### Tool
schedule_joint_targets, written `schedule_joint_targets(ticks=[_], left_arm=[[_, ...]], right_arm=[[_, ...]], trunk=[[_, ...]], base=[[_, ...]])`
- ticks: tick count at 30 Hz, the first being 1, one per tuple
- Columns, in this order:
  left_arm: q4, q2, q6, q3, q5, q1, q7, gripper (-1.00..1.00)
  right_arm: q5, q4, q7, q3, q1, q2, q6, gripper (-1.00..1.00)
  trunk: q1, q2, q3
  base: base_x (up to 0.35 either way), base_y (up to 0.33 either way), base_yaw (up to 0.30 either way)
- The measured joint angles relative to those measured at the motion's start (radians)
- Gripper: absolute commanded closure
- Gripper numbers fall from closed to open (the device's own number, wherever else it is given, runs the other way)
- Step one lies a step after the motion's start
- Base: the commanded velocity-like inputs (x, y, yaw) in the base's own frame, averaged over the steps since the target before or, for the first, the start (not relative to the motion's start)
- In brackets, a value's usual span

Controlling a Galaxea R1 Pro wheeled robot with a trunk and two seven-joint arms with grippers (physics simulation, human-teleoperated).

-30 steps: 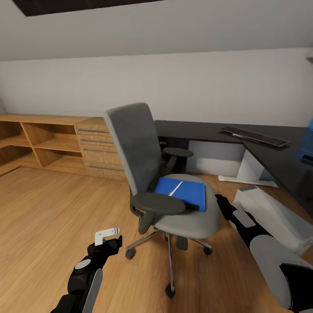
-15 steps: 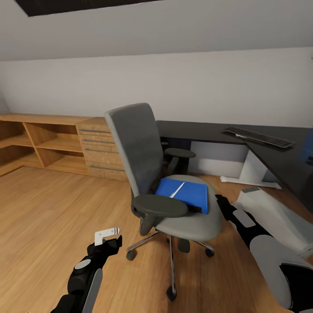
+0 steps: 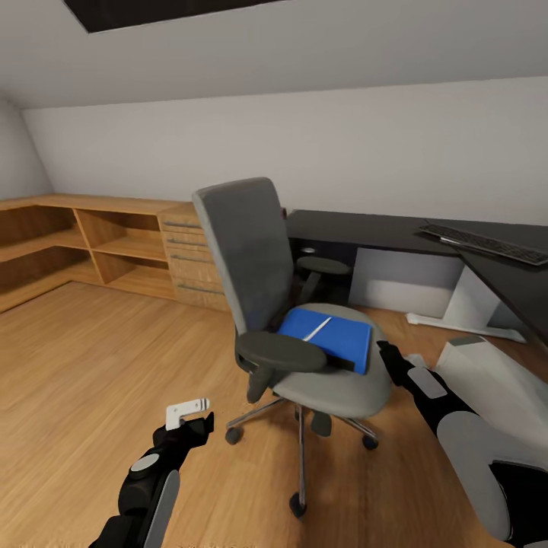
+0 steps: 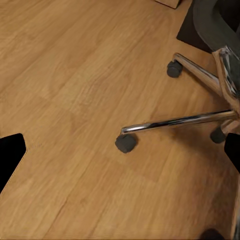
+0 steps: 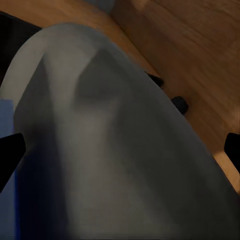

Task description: In the bedroom, organize the workspace by keeping the computer under the desk, ensuring the monitor is on the desk, placing the keyboard on the desk next to the monitor, placing the mouse on the desk next to the keyboard, moving the folder from the swivel chair onto the desk next to the mouse, stacking the notebook on top of the folder with the pen on top of the notebook, and positioning the swivel chair next to the desk.

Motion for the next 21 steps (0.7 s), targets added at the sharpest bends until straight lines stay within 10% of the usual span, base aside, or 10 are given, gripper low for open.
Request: schedule_joint_targets(ticks=[21], left_arm=[[0.008,-0.001,0.002,-0.001,-0.001,0.000,0.000,-1.00]], right_arm=[[0.008,0.000,-0.002,-0.002,-0.001,-0.012,0.001,-1.00]], trunk=[[0.000,0.000,-0.010]], base=[[0.070,0.000,0.243]])
